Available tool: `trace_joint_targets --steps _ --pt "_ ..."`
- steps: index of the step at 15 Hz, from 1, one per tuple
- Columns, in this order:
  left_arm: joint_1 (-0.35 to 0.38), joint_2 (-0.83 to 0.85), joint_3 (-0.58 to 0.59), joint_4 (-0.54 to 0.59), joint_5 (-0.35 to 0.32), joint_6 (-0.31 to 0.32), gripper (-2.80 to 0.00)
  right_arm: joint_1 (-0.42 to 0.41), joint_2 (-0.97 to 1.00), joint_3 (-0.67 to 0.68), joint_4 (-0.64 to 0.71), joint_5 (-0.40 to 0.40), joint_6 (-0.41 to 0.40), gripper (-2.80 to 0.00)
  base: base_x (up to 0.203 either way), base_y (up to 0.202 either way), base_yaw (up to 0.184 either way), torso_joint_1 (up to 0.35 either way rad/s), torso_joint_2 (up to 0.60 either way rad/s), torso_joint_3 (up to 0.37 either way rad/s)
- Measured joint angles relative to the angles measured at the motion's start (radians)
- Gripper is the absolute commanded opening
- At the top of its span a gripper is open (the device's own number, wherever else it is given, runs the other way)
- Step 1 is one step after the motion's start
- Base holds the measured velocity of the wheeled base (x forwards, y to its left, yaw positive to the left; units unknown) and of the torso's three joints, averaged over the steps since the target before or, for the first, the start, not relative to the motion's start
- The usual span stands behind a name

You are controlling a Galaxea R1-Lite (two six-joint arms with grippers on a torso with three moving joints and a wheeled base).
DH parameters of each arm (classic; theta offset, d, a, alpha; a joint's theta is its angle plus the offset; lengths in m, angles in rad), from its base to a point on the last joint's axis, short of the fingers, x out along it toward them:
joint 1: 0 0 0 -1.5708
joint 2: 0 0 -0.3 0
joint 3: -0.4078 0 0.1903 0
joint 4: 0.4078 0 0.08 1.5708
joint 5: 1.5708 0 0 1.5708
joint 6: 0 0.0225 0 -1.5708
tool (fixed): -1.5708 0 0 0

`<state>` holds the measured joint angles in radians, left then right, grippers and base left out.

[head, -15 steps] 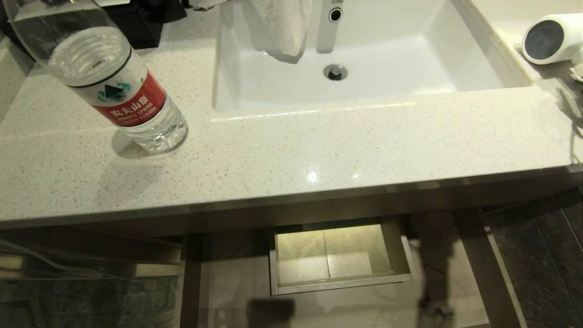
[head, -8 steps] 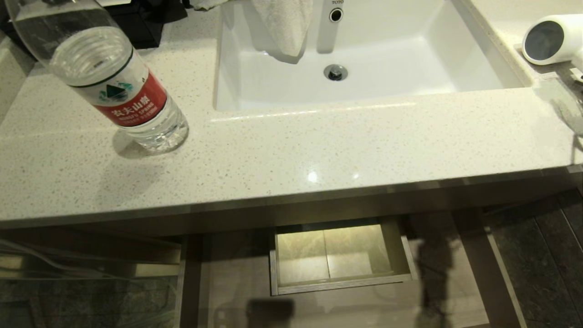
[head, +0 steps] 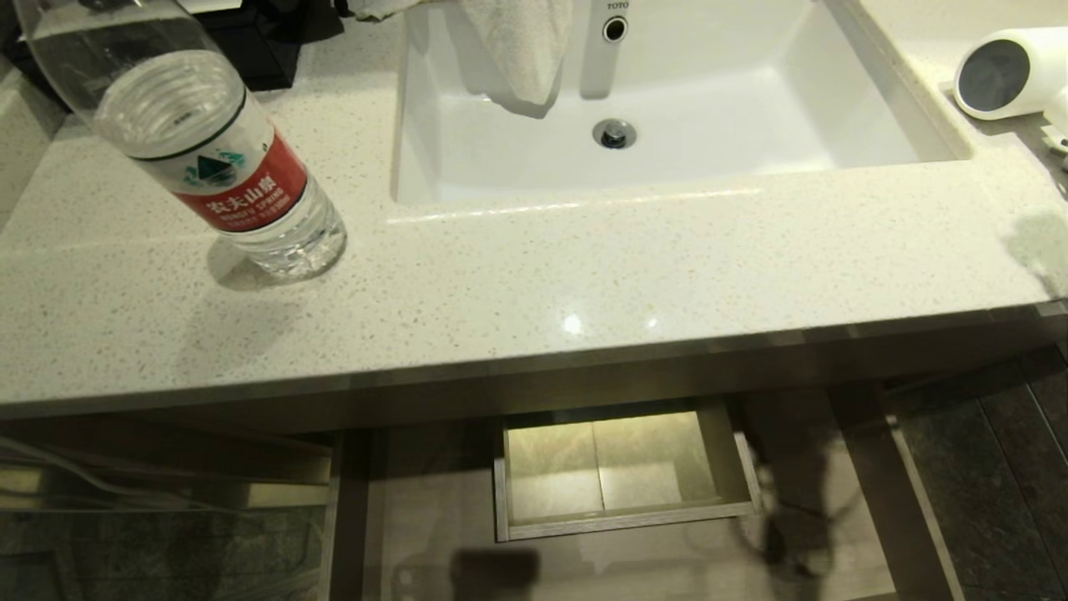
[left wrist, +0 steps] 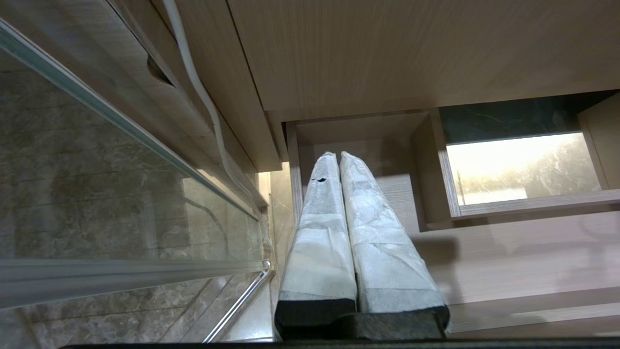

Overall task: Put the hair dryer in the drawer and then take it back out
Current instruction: Close the drawer

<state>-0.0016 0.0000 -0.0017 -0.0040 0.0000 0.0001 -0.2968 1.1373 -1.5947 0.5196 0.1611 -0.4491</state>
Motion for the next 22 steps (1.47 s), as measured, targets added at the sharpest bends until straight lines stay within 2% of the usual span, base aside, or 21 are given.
trace_joint_targets --steps 3,6,8,14,22 --pt "0.000 0.000 0.000 0.000 0.000 0.000 -2.80 0.000 -0.072 0.056 0.029 -0.067 0.008 -2.80 0.000 0.000 0.000 0.000 0.00 0.000" --pt "0.000 0.000 0.000 0.000 0.000 0.000 -2.80 0.000 -0.143 0.125 0.130 -0.206 0.006 -2.80 0.000 0.000 0.000 0.000 0.00 0.000" --pt "0.001 0.000 0.000 0.000 0.000 0.000 -2.80 0.000 -0.171 0.153 0.142 -0.265 0.010 -2.80 0.000 0.000 0.000 0.000 0.00 0.000" --pt "0.000 0.000 0.000 0.000 0.000 0.000 -2.80 0.000 -0.186 0.175 0.111 -0.270 0.014 -2.80 0.000 0.000 0.000 -0.054 0.03 -0.035" --pt "0.000 0.000 0.000 0.000 0.000 0.000 -2.80 0.001 -0.203 0.196 0.098 -0.268 0.016 -2.80 0.000 0.000 0.000 -0.341 0.11 -0.220"
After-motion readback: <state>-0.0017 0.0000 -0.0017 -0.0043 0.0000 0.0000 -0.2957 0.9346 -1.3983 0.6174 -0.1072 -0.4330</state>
